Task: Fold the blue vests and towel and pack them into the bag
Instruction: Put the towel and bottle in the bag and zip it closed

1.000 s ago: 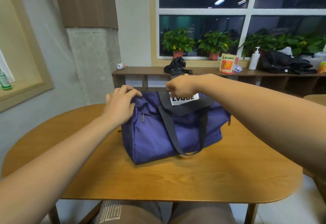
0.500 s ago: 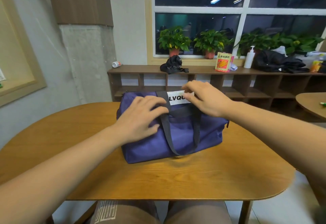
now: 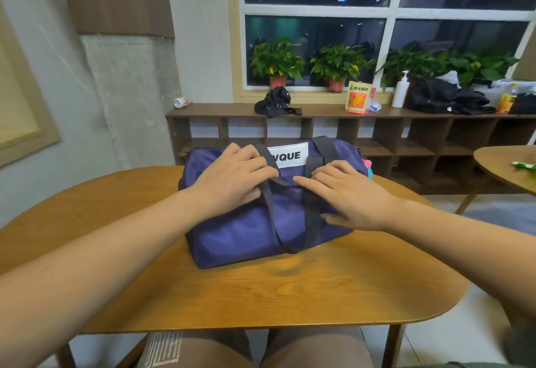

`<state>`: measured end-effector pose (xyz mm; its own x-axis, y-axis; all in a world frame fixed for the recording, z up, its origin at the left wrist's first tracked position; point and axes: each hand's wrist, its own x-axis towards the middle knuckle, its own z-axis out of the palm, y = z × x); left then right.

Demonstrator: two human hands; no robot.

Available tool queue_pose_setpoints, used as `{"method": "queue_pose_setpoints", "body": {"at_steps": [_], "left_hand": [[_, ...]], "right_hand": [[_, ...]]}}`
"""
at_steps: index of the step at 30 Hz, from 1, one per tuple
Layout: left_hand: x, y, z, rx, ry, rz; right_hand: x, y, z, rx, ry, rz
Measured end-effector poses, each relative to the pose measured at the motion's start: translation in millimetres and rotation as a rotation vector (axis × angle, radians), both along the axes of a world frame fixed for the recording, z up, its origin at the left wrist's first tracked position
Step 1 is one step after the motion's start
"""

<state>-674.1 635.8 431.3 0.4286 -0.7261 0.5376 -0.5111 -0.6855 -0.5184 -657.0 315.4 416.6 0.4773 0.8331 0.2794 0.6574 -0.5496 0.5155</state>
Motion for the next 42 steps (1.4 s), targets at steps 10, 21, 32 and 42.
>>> {"method": "queue_pose_setpoints", "body": {"at_steps": [10, 21, 32, 42], "left_hand": [[11, 2, 14, -0.043, 0.146, 0.046], [47, 7, 82, -0.678, 0.467, 0.060], [100, 21, 69, -1.266, 0.790, 0.308], [76, 43, 67, -0.993, 0.484, 0.343]], "right_hand": [[8, 16, -7, 0.280, -0.023, 0.190], [45, 24, 98, 0.853, 0.176, 0.046], [128, 84, 121, 0.731, 0.272, -0.469], [88, 102, 77, 0.738, 0.045, -0.168]]}}
